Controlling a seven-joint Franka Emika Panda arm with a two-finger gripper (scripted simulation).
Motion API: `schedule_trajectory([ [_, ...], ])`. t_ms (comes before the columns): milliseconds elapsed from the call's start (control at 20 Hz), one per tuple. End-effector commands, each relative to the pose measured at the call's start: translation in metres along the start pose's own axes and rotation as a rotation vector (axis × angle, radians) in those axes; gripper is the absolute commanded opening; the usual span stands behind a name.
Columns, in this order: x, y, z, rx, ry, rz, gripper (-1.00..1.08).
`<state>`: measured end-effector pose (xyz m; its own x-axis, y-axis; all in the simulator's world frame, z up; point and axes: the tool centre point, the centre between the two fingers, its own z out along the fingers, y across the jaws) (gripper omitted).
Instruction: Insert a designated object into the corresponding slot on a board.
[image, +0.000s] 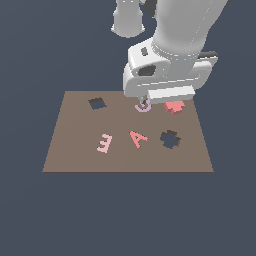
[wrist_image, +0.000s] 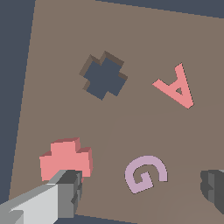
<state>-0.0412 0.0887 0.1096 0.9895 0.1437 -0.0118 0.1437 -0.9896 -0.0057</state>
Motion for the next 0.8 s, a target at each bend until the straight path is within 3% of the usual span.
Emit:
schedule_trajectory([
  [0, -0.006, -0.023, 0.017, 0.000, 0.003, -0.029, 1.00],
  [400, -0.019, -0.070, 0.053, -0.003, 0.010, -0.087, 1.00],
  [750, -0.021, -0.077, 0.059, -0.005, 0.010, -0.097, 1.00],
])
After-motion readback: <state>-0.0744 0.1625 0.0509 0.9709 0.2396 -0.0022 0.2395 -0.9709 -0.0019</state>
